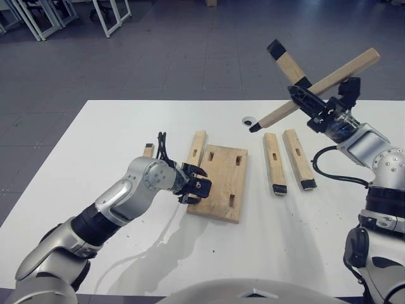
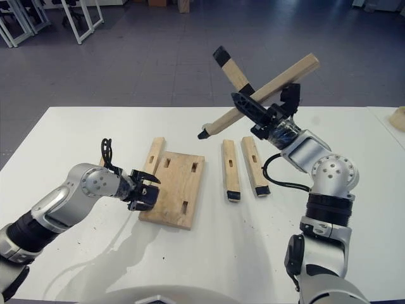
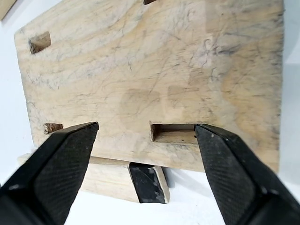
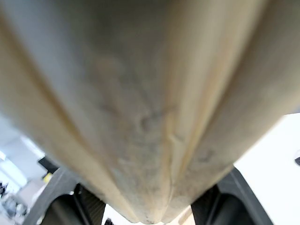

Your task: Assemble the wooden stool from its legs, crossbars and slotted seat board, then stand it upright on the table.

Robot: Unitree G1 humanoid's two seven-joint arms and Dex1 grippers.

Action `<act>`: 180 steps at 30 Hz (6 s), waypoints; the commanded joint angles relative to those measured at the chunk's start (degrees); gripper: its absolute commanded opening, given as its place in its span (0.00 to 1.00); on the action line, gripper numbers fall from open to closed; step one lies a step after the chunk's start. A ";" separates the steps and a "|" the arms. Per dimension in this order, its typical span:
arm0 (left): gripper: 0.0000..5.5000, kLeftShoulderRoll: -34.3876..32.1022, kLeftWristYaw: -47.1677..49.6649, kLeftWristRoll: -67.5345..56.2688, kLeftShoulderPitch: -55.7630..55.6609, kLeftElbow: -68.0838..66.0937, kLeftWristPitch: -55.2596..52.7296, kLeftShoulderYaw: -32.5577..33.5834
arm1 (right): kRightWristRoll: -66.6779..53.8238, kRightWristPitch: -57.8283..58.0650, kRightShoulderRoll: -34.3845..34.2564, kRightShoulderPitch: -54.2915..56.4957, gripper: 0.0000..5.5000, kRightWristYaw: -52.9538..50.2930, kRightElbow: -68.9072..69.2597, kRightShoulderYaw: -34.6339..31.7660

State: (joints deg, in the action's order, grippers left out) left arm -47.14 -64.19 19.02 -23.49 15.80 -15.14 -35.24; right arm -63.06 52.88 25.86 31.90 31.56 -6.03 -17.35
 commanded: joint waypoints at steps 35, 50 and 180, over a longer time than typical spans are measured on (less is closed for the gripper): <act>0.70 -2.21 5.41 3.20 7.35 -23.23 36.21 2.64 | 50.79 -47.49 -7.59 22.37 0.37 39.90 -56.63 24.36; 0.70 -0.23 7.37 2.74 8.43 -22.28 33.93 3.41 | 50.93 -40.22 -3.21 -11.35 0.37 46.90 -23.85 33.32; 0.42 27.30 26.48 -101.61 -7.10 -6.94 -65.96 57.44 | -12.36 4.98 1.68 -14.50 0.37 1.49 33.20 13.67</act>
State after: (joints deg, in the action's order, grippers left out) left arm -18.99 -38.00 -79.44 -30.87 9.84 -83.06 21.86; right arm -78.03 58.35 25.25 17.26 33.26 26.55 -3.85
